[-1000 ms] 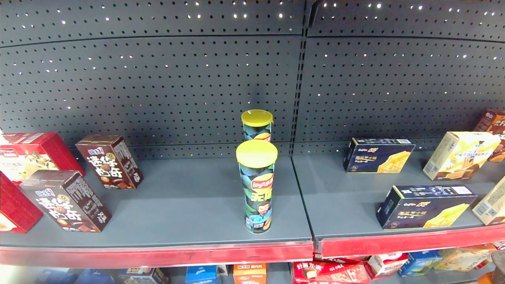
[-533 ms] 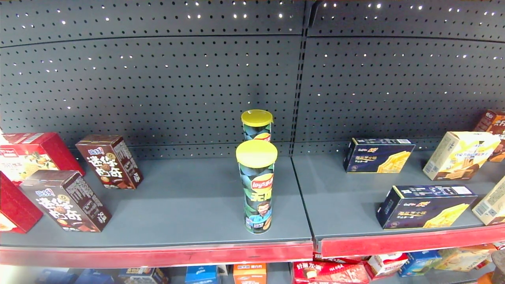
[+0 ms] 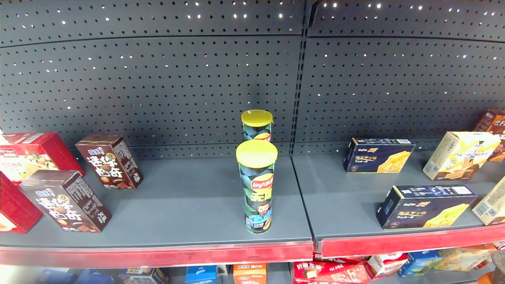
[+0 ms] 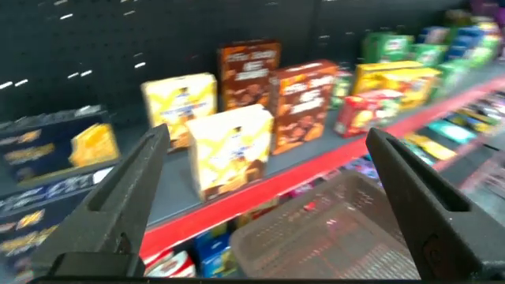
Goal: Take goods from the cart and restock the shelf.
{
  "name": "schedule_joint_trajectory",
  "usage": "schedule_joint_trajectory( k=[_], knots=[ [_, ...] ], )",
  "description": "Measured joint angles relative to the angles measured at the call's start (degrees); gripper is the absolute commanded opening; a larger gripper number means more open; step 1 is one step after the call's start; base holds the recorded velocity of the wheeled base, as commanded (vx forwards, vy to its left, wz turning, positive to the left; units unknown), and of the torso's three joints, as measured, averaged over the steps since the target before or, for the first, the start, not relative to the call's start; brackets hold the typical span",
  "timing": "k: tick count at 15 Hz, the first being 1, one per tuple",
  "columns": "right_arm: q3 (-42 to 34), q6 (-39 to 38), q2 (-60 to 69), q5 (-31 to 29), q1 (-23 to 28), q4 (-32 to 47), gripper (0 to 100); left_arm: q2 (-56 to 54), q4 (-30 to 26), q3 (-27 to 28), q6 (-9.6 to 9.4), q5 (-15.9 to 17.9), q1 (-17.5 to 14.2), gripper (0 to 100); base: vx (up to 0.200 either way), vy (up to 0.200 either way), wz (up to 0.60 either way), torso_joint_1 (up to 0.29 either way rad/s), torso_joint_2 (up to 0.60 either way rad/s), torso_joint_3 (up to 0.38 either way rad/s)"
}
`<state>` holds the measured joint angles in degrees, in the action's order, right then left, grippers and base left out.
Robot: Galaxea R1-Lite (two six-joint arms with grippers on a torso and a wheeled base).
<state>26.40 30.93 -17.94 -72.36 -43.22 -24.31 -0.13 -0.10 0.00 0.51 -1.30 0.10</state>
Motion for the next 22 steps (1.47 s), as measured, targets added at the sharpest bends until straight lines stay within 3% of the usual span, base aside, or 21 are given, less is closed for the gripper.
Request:
schedule_joint_trajectory(
  k=[4, 9, 15, 19, 22],
  knots=[
    [2.1, 0.0, -1.3, 0.0, 4.0, 0.0, 100, 0.0, 0.0, 0.0, 0.00, 0.0, 0.0, 100, 0.000, 0.000, 0.00, 0.000, 0.00, 0.000],
    [3.0, 0.3, -2.2, -0.3, 4.5, 0.0, 100, 0.0, 0.0, 0.0, 0.00, 0.0, 0.0, 100, 0.000, 0.000, 0.00, 0.000, 0.00, 0.000],
    [0.9, 4.4, -1.3, -3.5, -3.2, -2.5, 100, 0.0, 0.0, 0.0, 0.00, 0.0, 0.0, 100, 0.000, 0.000, 0.00, 0.000, 0.00, 0.000],
    [0.3, -4.2, -2.0, 18.5, 4.8, 2.4, 100, 0.1, 0.0, 0.0, 0.00, 0.0, 0.0, 100, 0.000, 0.000, 0.00, 0.000, 0.00, 0.000],
    [0.5, -17.3, -1.6, 51.0, 20.4, 15.7, 100, 0.1, 0.0, 0.0, 0.00, 0.0, 0.0, 100, 0.000, 0.000, 0.00, 0.000, 0.00, 0.000]
  ],
)
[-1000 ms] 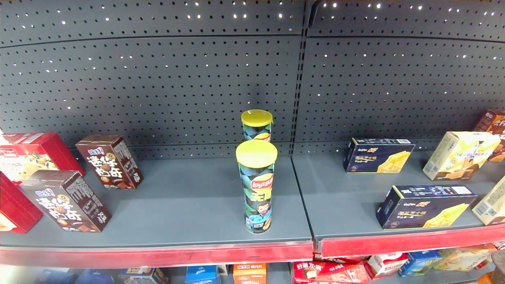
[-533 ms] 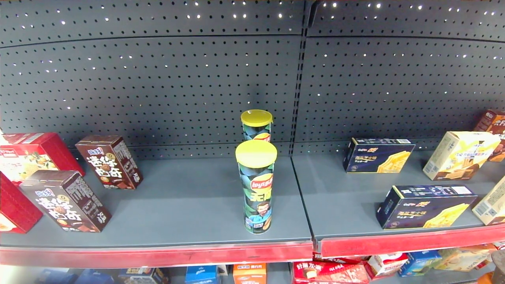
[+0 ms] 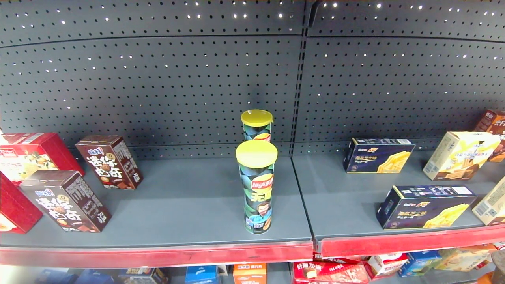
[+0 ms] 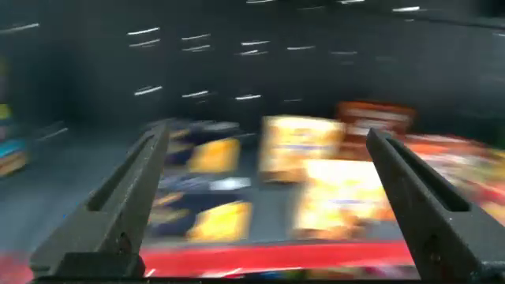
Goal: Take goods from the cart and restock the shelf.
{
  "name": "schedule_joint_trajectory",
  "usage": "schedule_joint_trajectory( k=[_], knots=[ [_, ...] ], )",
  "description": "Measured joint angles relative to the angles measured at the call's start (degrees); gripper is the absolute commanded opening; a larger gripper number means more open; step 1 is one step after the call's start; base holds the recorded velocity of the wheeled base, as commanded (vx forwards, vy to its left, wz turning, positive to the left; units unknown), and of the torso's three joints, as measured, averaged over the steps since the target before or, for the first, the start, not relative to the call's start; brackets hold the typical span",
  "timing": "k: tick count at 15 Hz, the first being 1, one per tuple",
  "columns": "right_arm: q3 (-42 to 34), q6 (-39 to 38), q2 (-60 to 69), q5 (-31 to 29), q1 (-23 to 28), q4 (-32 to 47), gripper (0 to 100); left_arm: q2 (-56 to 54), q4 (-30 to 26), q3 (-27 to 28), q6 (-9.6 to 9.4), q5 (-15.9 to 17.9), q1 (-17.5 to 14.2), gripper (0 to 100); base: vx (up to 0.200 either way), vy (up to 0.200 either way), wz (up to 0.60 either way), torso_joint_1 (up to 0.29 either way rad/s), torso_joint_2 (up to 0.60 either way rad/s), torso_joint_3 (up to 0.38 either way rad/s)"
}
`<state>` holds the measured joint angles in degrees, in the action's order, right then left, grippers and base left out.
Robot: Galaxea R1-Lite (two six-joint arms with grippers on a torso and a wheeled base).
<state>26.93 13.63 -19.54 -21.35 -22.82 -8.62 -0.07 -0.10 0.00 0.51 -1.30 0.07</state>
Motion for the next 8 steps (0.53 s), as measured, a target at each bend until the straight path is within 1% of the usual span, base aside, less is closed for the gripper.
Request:
schedule_joint_trajectory(
  k=[1, 2, 3, 6, 8],
  knots=[
    [0.0, -5.6, 0.9, 11.5, 6.6, 5.8, 100, 0.0, 0.0, 0.0, 0.00, 0.0, 0.0, 100, 0.000, 0.000, 0.00, 0.000, 0.00, 0.000],
    [-0.9, -10.5, 2.2, 18.3, 11.3, 10.8, 100, 0.0, 0.0, 0.0, 0.00, 0.0, 0.0, 100, 0.000, 0.000, 0.00, 0.000, 0.00, 0.000],
    [-2.6, -12.7, 3.7, 21.1, 14.6, 13.1, 100, 0.0, 0.0, 0.0, 0.00, 0.0, 0.0, 100, 0.000, 0.000, 0.00, 0.000, 0.00, 0.000],
    [-9.1, -13.8, 9.6, 29.1, 21.5, 13.6, 100, 0.0, 0.0, 0.0, 0.00, 0.0, 0.0, 100, 0.000, 0.000, 0.00, 0.000, 0.00, 0.000],
    [-13.4, -15.1, 12.8, 31.7, 24.1, 13.1, 100, 0.0, 0.0, 0.0, 0.00, 0.0, 0.0, 100, 0.000, 0.000, 0.00, 0.000, 0.00, 0.000]
  ],
)
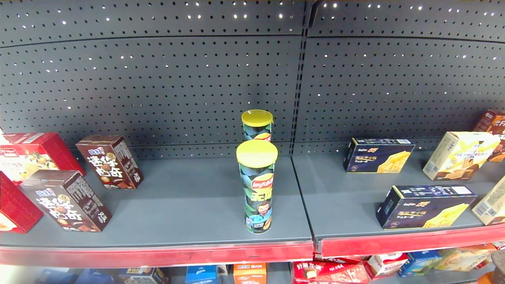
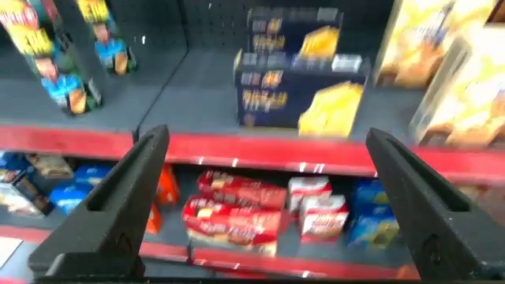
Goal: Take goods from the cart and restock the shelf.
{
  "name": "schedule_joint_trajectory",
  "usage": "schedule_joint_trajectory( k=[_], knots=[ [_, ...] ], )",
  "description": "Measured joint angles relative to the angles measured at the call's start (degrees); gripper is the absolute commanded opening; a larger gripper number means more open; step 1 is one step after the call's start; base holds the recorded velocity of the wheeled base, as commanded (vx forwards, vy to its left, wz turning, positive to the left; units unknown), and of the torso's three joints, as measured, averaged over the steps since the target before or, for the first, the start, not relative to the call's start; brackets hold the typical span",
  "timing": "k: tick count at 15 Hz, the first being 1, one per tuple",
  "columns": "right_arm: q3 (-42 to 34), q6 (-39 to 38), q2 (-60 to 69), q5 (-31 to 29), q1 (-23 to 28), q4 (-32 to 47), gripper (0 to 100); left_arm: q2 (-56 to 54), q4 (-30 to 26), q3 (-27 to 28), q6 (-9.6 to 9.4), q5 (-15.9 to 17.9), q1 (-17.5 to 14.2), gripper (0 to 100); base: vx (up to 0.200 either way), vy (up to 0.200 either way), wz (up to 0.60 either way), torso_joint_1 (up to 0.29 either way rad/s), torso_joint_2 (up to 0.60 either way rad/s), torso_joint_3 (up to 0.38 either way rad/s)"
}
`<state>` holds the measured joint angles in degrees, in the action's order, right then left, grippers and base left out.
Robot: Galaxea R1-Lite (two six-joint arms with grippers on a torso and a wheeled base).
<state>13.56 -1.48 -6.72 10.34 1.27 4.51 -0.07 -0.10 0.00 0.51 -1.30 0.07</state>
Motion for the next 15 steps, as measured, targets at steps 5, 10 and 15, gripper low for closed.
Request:
schedule_joint_trajectory(
  k=[5, 10, 15],
  knots=[
    [-7.2, 0.1, 3.4, -5.4, -0.1, -4.2, 100, 0.0, 0.0, 0.0, 0.00, 0.0, 0.0, 100, 0.000, 0.000, 0.00, 0.000, 0.00, 0.000],
    [-10.0, 1.0, 6.2, -8.6, -1.3, -5.7, 100, 0.0, 0.0, 0.0, -0.02, 0.0, 0.0, 100, 0.000, 0.000, 0.00, 0.000, 0.00, 0.000],
    [-13.3, 4.3, 6.6, -15.9, -1.3, -8.9, 100, 0.0, 0.0, 0.0, 0.00, 0.0, 0.0, 100, 0.000, 0.000, 0.00, 0.000, 0.00, 0.000]
  ],
)
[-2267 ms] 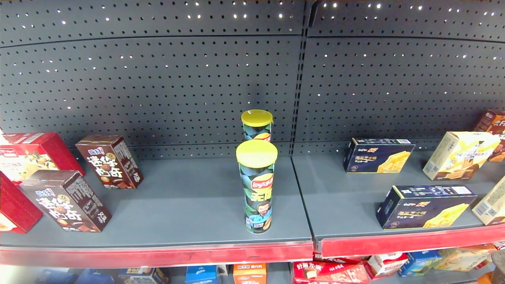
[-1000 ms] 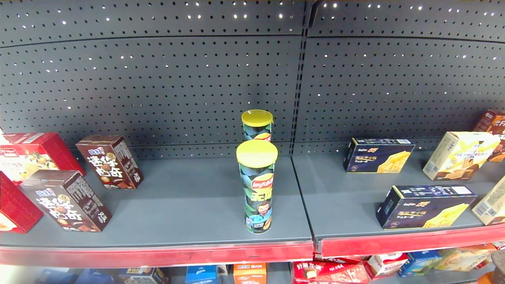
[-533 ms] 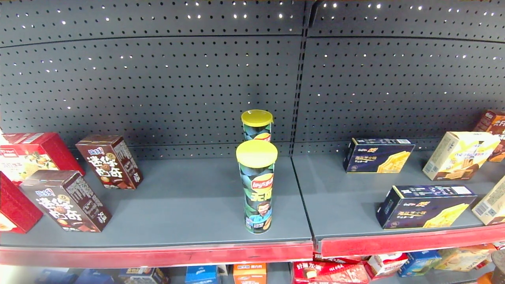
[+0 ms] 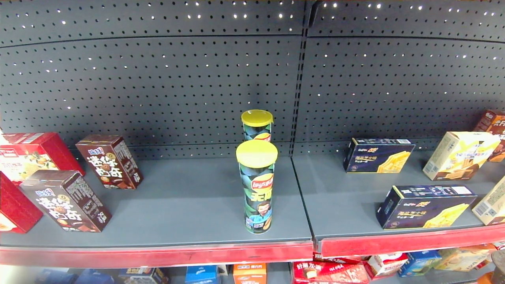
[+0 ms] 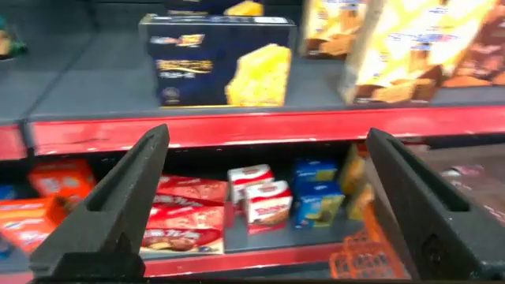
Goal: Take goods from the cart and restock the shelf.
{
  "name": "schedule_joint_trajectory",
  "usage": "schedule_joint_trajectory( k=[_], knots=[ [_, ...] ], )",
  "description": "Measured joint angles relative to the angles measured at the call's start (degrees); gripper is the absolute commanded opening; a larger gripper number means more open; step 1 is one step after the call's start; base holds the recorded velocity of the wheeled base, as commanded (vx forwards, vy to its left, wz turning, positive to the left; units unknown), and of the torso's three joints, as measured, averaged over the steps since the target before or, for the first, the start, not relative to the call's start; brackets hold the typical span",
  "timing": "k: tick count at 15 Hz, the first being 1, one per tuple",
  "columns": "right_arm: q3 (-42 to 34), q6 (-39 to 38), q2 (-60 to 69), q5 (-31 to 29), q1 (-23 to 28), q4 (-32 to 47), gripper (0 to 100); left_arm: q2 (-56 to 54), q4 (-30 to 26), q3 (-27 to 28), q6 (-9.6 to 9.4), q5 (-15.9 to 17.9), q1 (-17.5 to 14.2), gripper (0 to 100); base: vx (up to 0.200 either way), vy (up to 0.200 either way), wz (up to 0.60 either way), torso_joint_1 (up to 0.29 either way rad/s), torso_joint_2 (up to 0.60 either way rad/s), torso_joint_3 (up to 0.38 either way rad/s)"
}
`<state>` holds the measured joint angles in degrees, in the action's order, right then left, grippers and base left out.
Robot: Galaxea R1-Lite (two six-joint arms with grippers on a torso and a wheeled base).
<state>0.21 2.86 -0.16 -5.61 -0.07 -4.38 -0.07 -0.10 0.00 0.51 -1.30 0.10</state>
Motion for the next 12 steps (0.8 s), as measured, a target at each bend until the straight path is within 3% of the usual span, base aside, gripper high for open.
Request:
schedule_joint_trajectory(
  k=[4, 8, 12],
  knots=[
    [-0.2, 0.5, 0.1, -0.8, 0.0, 0.1, 100, 0.0, 0.0, 0.0, 0.00, 0.0, 0.0, 100, 0.000, 0.000, 0.00, 0.000, 0.00, 0.000],
    [-0.2, 0.6, 0.1, 10.3, 0.0, 1.5, 100, 0.0, 0.0, 0.0, 0.00, 0.0, 0.0, 100, 0.000, 0.000, 0.00, 0.000, 0.00, 0.000],
    [-0.2, -1.6, 0.1, 7.2, 0.0, 3.9, 100, 0.0, 0.0, 0.0, 0.00, 0.0, 0.0, 100, 0.000, 0.000, 0.00, 0.000, 0.00, 0.000]
  ],
)
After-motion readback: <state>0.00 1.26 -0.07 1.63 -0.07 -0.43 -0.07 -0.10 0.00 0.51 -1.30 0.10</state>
